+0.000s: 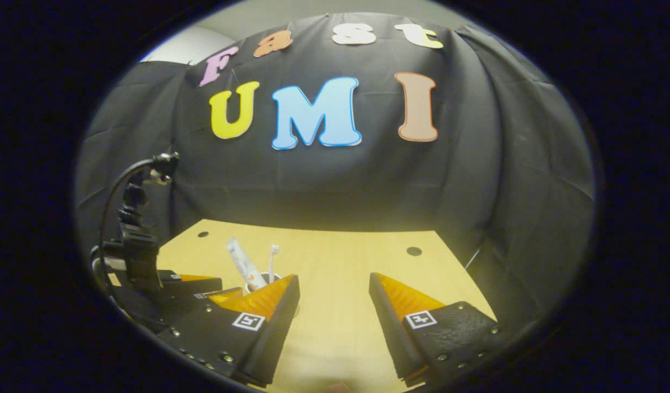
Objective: Put the toothbrush and toothpaste on the desktop into the cup, then pick up the cup and place it on the coaster on the desktop.
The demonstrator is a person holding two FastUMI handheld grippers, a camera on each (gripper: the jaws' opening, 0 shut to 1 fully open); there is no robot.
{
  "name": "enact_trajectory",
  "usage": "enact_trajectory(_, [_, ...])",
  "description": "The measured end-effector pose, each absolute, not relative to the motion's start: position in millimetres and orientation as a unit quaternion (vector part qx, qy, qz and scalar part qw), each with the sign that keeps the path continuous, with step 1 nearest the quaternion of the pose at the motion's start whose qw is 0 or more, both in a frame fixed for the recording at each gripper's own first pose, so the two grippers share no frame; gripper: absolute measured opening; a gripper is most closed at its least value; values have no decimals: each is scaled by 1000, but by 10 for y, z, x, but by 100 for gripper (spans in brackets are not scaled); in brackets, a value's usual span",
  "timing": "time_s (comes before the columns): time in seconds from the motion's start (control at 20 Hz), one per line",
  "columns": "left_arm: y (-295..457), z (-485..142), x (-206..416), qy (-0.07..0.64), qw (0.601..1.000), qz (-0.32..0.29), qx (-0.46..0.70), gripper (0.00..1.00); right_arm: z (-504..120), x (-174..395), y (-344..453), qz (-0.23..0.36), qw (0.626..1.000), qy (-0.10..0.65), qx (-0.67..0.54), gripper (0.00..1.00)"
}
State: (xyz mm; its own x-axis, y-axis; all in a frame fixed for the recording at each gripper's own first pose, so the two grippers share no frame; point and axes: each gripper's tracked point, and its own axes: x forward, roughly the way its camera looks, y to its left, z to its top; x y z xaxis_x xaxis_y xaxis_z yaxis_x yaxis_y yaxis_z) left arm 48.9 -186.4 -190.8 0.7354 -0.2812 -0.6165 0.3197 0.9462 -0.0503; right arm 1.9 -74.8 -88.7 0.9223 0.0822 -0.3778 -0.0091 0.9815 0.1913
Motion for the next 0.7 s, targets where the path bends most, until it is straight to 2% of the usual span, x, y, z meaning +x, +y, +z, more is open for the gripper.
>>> enact_trajectory(0.1, [-1746,-1540,466,280,949,-143,22,59,-673,0,-704,31,981,169,87,78])
enact_trajectory(0.15, [-1701,-1357,458,257,957,-135,18,72,-566,-7,-694,32,984,156,86,78])
enact_trajectory(0.25, [-1618,-990,419,218,969,-118,8,72,-388,-26,-643,41,987,133,82,79])
enact_trajectory(0.35, [-1596,-607,233,180,979,-98,-4,88,-233,-36,-625,46,990,112,73,79])
enact_trajectory(0.4, [-1559,-484,177,162,982,-92,-8,83,-178,-27,-621,46,991,103,67,82])
enact_trajectory(0.5, [-1512,-359,62,136,987,-88,-15,97,-72,-36,-618,42,993,90,57,90])
enact_trajectory(0.55, [-1490,-336,50,128,987,-91,-16,99,-39,-39,-610,38,994,86,55,90])
enact_trajectory(0.65, [-1462,-262,32,117,988,-94,-19,92,-10,-43,-608,28,995,83,47,89])
enact_trajectory(0.7, [-1449,-218,34,112,989,-95,-22,92,-13,-43,-611,21,995,85,42,89])
